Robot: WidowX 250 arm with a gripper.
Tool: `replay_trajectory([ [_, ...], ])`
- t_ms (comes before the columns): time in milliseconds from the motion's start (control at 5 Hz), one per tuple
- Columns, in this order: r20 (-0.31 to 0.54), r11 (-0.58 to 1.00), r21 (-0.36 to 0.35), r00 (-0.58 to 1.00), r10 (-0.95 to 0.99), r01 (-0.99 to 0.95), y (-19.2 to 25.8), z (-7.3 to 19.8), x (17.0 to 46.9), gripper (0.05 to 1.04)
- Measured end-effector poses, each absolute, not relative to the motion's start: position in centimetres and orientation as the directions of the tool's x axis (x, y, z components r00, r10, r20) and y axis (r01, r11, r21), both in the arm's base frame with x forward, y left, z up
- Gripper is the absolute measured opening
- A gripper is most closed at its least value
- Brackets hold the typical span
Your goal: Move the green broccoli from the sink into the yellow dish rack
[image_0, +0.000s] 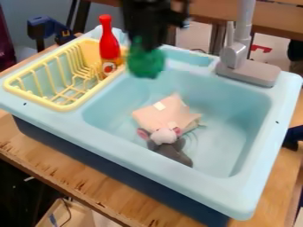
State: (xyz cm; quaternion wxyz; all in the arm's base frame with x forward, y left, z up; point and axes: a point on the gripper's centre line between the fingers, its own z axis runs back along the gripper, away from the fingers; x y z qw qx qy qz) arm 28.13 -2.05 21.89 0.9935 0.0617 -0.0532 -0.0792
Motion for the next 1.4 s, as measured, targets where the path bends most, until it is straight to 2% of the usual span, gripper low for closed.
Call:
replay_trajectory([
  [200, 0.001, 0.987, 0.159, 0.999, -0.037, 0.036, 2.9, 21.5, 25.8, 0.31],
  [400, 0.007, 0.985, 0.163, 0.999, 0.05, -0.05, 7.5, 20.8, 24.9, 0.31],
  [600, 0.047, 0.982, 0.173, 0.996, 0.073, -0.08, 10.0, 20.3, 25.4, 0.311],
  [800, 0.094, 0.986, 0.137, 0.992, 0.081, -0.093, 11.9, 18.0, 25.4, 0.31],
  [1000, 0.133, 0.996, 0.047, 0.988, 0.073, -0.08, 12.2, 16.5, 26.7, 0.31],
  [1200, 0.133, 0.996, 0.009, 0.988, 0.084, -0.086, 12.1, 15.7, 27.7, 0.311],
  [1400, 0.088, 0.995, -0.03, 0.991, 0.099, -0.097, 12.0, 14.0, 28.5, 0.311],
])
